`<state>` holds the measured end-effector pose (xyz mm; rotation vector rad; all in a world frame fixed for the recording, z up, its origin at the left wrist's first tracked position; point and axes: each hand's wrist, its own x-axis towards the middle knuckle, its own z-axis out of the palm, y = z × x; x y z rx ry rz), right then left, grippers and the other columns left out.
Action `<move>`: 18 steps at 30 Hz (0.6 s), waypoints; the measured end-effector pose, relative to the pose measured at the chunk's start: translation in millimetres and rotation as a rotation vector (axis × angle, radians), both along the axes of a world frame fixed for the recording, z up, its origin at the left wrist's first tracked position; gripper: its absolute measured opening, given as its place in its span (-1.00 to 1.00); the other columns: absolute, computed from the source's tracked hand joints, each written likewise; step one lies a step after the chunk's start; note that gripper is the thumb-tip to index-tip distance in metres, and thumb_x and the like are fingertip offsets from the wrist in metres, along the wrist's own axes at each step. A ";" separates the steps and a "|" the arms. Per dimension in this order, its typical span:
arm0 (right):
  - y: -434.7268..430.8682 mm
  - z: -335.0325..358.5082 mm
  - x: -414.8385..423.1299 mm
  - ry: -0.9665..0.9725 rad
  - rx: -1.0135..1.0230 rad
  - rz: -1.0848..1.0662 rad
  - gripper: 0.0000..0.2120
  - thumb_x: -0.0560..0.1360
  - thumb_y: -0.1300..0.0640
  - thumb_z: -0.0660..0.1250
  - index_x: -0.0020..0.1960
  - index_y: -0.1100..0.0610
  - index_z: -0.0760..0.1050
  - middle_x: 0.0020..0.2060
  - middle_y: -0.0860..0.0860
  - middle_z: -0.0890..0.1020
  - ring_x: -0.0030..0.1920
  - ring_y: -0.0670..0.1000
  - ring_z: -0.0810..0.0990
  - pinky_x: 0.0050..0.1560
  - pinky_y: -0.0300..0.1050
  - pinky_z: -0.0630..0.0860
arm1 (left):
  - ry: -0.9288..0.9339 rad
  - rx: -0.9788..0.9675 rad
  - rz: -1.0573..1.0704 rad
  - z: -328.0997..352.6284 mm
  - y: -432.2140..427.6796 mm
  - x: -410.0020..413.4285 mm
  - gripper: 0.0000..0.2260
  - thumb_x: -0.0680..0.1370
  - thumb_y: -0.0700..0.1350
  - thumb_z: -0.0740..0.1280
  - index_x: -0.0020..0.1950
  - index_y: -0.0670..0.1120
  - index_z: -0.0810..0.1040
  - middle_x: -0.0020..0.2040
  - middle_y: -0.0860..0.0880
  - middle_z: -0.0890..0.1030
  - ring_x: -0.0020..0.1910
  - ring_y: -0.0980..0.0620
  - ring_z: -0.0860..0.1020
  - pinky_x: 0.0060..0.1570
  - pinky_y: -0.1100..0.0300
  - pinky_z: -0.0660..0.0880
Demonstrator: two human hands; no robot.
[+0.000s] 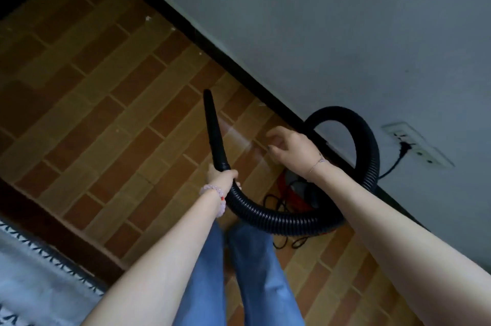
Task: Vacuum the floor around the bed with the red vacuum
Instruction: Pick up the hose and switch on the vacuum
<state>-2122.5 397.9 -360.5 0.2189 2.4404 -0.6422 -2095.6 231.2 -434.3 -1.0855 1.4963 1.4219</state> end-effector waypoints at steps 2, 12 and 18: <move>29.1 4.1 17.2 0.052 0.045 -0.036 -0.67 0.55 0.08 0.22 0.30 0.03 0.40 0.06 -0.01 0.59 0.07 0.01 0.56 0.01 -0.10 0.52 | 0.009 -0.005 -0.081 4.6 22.9 15.0 -0.52 0.50 -0.38 0.26 0.39 -0.18 0.25 -0.23 -0.15 0.47 -0.46 -0.03 0.47 -0.53 0.23 0.50; 177.3 -4.0 109.6 0.309 0.301 -0.063 -0.57 0.45 0.25 0.28 0.32 0.21 0.44 0.22 0.16 0.52 0.33 0.21 0.39 0.34 0.05 0.32 | 0.032 -0.079 -0.559 12.5 142.9 80.6 -0.62 0.45 -0.33 0.30 0.22 -0.17 0.29 -0.21 -0.12 0.48 -0.27 -0.12 0.56 -0.09 0.00 0.58; 247.1 -18.6 157.8 0.309 0.464 -0.098 -0.41 0.45 0.29 0.27 0.47 0.22 0.26 0.44 0.18 0.31 0.47 0.24 0.22 0.41 0.29 0.12 | -0.009 -0.108 -0.660 11.7 205.8 130.3 -0.63 0.44 -0.31 0.32 0.20 -0.20 0.31 -0.20 -0.12 0.50 -0.23 -0.12 0.57 -0.20 0.09 0.55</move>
